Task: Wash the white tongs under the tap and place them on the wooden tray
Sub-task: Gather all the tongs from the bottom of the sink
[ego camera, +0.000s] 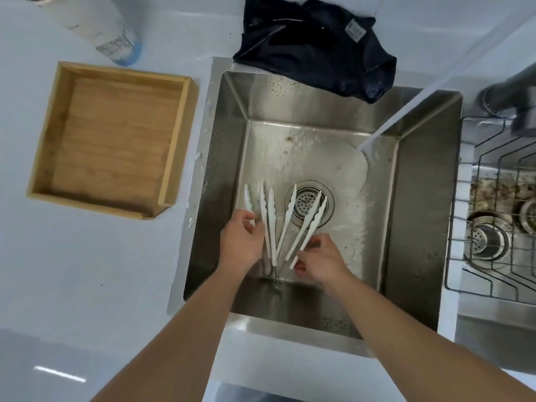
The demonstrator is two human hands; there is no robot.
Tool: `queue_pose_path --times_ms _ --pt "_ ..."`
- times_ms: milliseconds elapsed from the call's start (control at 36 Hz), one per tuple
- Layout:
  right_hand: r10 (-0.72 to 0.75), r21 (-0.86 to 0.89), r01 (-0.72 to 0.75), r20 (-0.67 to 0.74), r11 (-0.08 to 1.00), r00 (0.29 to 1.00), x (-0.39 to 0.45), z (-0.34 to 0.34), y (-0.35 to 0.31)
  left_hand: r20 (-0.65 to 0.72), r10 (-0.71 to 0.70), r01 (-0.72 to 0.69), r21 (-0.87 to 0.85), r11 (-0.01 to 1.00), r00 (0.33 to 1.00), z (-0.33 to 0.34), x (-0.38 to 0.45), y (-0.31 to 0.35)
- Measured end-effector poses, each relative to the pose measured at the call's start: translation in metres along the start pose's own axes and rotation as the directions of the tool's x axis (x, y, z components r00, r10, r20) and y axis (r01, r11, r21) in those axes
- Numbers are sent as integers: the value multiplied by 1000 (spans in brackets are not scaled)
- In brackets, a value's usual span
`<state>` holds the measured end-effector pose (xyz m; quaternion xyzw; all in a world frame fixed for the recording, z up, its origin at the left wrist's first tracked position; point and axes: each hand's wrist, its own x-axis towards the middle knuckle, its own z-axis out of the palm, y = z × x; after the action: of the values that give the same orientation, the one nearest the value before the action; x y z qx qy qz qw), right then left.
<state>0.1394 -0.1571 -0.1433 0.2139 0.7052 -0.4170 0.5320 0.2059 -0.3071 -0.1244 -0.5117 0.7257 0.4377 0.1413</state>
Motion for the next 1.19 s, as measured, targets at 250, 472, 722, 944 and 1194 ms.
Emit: queue_pose_path --times_ms 250,472,722,944,1194 --pt "-3 -25 3 3 1000 1000 11 2 -2 85 -139 142 -25 990 987 11 9 -1" --pt "-44 -67 47 35 997 998 20 4 -8 118 -82 83 2 997 990 19 11 2" --pt "-44 34 45 -28 998 999 29 10 -9 106 -103 96 62 993 989 23 16 5" --pt "-49 19 48 58 999 997 28 3 -12 136 -83 83 8 997 987 22 13 6" --pt "-140 96 130 102 987 985 16 -13 -25 79 -35 45 -139 989 996 23 0 22"
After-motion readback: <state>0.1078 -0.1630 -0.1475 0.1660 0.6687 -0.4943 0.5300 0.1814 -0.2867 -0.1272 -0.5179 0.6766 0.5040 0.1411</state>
